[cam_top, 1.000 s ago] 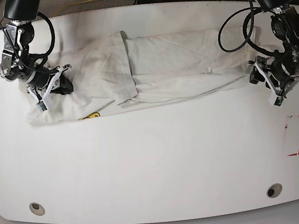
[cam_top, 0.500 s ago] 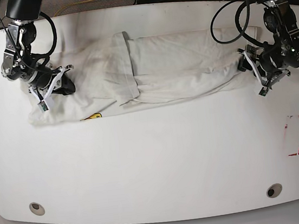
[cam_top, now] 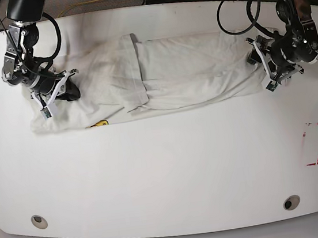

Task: Layout the t-shirt on the table in an organized manner, then fold the t-shirt properly
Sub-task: 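Release and move the left gripper back to the shirt's side edge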

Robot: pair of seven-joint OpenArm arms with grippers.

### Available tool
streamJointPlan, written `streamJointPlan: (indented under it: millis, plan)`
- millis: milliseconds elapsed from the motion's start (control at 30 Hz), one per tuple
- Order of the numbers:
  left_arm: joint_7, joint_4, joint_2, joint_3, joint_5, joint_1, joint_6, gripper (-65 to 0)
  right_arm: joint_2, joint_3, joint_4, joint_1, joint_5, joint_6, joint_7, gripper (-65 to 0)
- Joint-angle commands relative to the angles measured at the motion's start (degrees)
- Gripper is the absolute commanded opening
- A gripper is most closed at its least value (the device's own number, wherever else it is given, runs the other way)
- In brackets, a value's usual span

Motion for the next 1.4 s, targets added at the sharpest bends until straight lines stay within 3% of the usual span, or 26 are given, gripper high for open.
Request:
streamJointPlan:
  millis: [0, 700, 1367]
  plan:
    - [-0.7, 3.0, -1.4, 0.0, -0.6, 0.8, -0.1, -33.8, -0.1, -0.6, -0.8, -0.8, -5.4, -0.9, -6.9, -59.9]
    - [-0.9, 3.2, -5.6, -0.2, -0.1, 6.9, -0.1, -33.8, -0.1, -0.7, -0.8, -0.6, -5.4, -0.9, -6.9, -59.9]
    - [-3.4, -2.4, -10.1, -0.6, -2.3, 7.3, -0.1, -33.9, -0.1, -0.5, -0.8, -0.6, -5.4, -0.9, -6.9, -59.9]
